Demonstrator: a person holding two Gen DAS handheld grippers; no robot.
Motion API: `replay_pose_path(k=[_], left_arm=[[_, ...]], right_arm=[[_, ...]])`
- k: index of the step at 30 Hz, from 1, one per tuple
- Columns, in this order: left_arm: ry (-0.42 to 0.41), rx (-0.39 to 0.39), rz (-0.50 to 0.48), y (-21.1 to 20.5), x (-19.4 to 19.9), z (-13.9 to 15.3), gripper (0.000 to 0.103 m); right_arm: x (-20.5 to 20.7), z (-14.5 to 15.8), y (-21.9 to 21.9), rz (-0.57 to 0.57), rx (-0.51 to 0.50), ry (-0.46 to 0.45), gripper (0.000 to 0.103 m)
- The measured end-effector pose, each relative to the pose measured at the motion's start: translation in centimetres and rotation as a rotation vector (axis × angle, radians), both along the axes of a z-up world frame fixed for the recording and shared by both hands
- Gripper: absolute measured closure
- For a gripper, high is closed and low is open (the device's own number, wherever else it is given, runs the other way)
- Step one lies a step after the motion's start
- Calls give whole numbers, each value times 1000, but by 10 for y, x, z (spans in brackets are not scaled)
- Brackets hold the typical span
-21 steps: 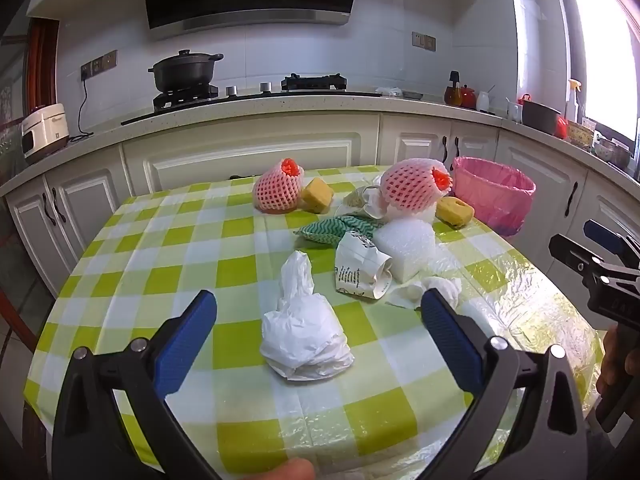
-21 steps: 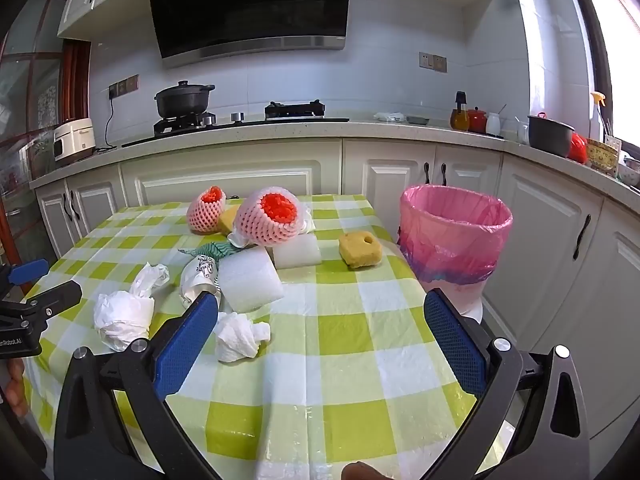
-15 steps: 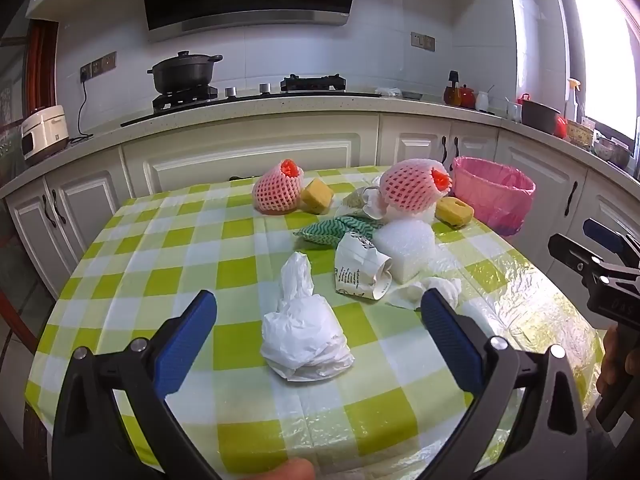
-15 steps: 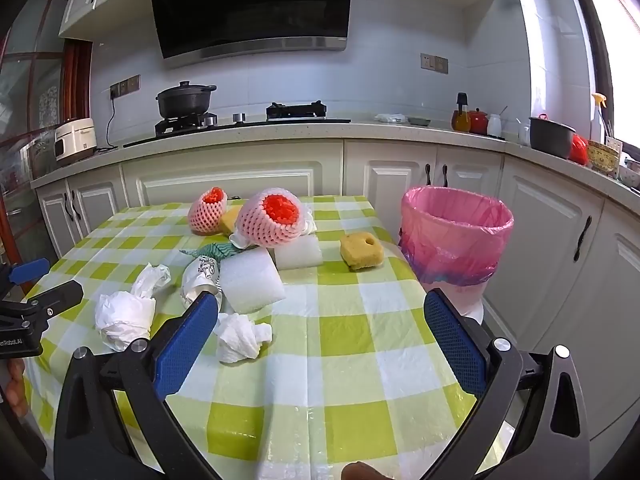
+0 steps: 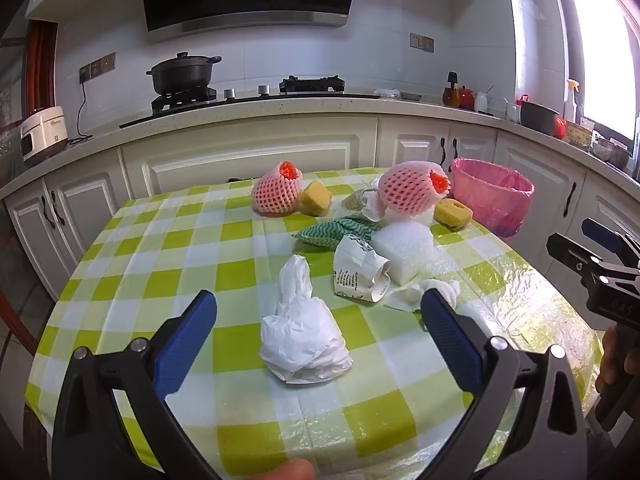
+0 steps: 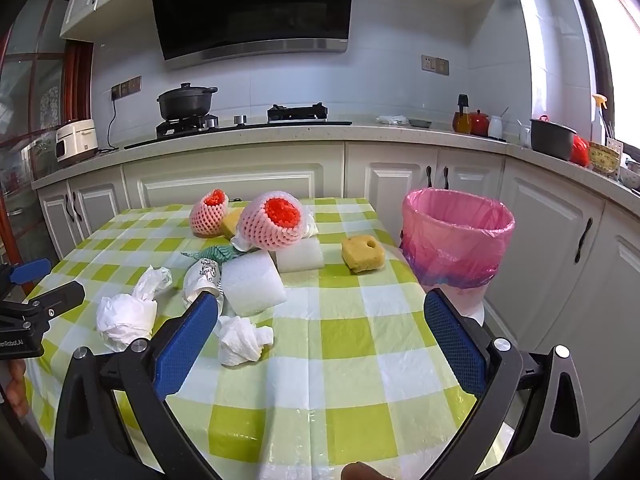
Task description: Collect trash
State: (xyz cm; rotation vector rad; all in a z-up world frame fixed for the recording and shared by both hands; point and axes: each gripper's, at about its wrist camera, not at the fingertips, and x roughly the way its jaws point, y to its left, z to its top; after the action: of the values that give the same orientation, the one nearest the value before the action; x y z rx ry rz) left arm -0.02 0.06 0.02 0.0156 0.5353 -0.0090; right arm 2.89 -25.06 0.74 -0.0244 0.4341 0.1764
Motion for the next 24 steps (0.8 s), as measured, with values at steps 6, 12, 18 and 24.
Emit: replay_pose_path(k=[6,12,18,24], left_arm=[[-1,-1,0,0,4,4,4],[-1,1,0,-4,6,8,4],[-4,2,0,-4,6,8,4],[-3,0,0,-3,7,9,4]], right_arm=[[0,1,0,0,0,-1,7],[0,-4,-3,-2,0,-4,7],[0,2,-1,-2,1,-6,7],[0,2,-1,-1,2,-7,7]])
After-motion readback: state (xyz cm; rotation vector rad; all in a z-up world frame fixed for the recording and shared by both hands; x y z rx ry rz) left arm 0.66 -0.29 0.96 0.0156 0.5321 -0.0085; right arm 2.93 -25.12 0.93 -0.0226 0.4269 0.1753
